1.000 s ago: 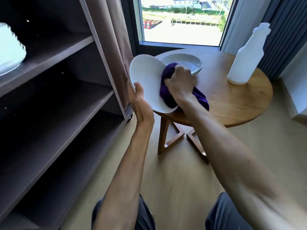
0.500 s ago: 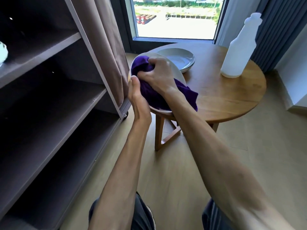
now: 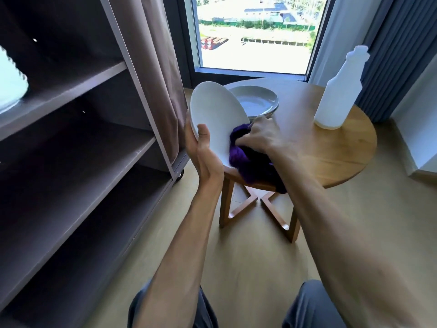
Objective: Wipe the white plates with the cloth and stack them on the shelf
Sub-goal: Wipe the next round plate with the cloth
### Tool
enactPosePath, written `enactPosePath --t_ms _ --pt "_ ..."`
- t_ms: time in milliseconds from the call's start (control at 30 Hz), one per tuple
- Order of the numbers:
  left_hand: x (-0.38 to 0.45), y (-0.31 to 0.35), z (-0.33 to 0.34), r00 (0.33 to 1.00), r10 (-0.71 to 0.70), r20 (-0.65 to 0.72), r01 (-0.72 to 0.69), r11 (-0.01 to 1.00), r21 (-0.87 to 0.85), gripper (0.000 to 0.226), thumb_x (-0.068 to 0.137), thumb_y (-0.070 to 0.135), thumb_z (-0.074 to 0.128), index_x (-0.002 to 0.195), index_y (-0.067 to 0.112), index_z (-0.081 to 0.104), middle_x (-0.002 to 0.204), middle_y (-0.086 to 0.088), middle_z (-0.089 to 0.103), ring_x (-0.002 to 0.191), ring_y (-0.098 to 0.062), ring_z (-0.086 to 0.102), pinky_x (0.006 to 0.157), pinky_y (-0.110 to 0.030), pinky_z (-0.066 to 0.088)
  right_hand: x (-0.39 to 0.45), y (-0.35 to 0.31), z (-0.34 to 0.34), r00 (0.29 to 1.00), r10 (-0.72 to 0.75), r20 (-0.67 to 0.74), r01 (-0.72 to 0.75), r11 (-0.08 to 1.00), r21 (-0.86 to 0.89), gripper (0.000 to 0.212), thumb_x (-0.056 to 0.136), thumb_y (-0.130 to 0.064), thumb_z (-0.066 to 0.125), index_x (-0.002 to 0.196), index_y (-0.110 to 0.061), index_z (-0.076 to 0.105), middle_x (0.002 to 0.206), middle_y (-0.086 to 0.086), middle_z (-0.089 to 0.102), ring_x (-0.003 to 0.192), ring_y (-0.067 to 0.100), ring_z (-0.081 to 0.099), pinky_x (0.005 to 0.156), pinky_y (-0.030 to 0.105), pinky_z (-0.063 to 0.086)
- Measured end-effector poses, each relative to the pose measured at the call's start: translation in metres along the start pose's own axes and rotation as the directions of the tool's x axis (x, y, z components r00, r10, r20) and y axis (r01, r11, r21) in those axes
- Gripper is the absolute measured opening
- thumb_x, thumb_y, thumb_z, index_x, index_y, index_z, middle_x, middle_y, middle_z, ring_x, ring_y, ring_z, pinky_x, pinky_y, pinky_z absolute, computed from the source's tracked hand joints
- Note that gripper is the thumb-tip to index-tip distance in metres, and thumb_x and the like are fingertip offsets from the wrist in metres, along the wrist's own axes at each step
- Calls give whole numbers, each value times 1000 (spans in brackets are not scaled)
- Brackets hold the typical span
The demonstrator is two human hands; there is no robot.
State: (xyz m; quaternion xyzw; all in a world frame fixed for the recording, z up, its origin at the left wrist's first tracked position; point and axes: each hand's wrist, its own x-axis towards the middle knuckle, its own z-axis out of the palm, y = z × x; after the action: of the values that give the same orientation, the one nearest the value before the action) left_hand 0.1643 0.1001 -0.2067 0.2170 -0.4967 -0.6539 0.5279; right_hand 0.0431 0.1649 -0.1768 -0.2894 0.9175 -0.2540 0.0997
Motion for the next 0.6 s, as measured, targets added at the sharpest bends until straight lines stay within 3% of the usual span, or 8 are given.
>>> enactPosePath --t_ms 67,100,133,233,300,400,500,600 --pt "3 -2 0 999 -33 -28 33 999 -17 63 95 50 53 149 17 48 144 -8 58 130 -25 58 109 -51 50 -9 -5 -14 959 -177 223 164 984 77 25 73 -29 78 70 -8 65 69 3 56 63 17 50 54 27 40" --pt "5 -6 0 997 -66 -32 65 997 -36 69 91 56 55 149 19 49 144 -9 58 132 -28 57 112 -56 45 -14 -9 -18 924 -271 270 231 958 170 24 74 -26 78 66 -8 65 63 1 53 58 14 48 54 28 39" --pt "5 -8 0 994 -102 -32 100 994 -50 73 88 60 56 147 18 51 142 -11 59 131 -30 58 112 -57 44 -17 -12 -17 897 -356 264 283 919 276 23 75 -23 77 65 -6 65 60 1 52 57 12 47 55 29 39" --pt "4 -9 -1 986 -164 43 166 985 -51 74 85 65 54 135 11 61 131 -20 64 122 -35 63 109 -60 46 -23 -27 -7 861 -503 76 400 762 509 17 77 -14 76 76 1 68 63 8 57 60 10 51 60 29 42" --pt "0 -4 -3 985 -146 95 147 989 -2 65 93 60 47 134 12 62 131 -18 64 123 -31 63 110 -58 46 -18 -38 1 880 -470 -68 435 740 513 13 77 -18 76 81 -6 74 66 7 63 63 7 54 62 25 44" --pt "-5 -1 -4 986 -116 120 112 993 45 59 98 50 42 146 18 51 140 -11 59 130 -24 57 113 -50 46 1 -50 3 916 -301 -265 392 813 430 20 76 -32 73 92 -22 79 80 -2 73 79 12 65 74 26 50" --pt "-7 2 -9 994 -73 79 68 996 57 59 100 43 43 153 18 43 146 -9 55 132 -22 56 108 -41 52 23 -48 -2 918 -245 -312 348 875 338 34 72 -40 66 96 -18 77 86 6 73 87 28 65 80 40 52" --pt "0 4 -15 997 16 82 -26 993 118 49 109 29 41 156 16 38 141 2 54 120 2 59 94 -21 56 30 -34 1 932 -190 -308 270 932 241 32 79 -34 66 105 -17 76 97 12 73 96 33 64 84 41 52"
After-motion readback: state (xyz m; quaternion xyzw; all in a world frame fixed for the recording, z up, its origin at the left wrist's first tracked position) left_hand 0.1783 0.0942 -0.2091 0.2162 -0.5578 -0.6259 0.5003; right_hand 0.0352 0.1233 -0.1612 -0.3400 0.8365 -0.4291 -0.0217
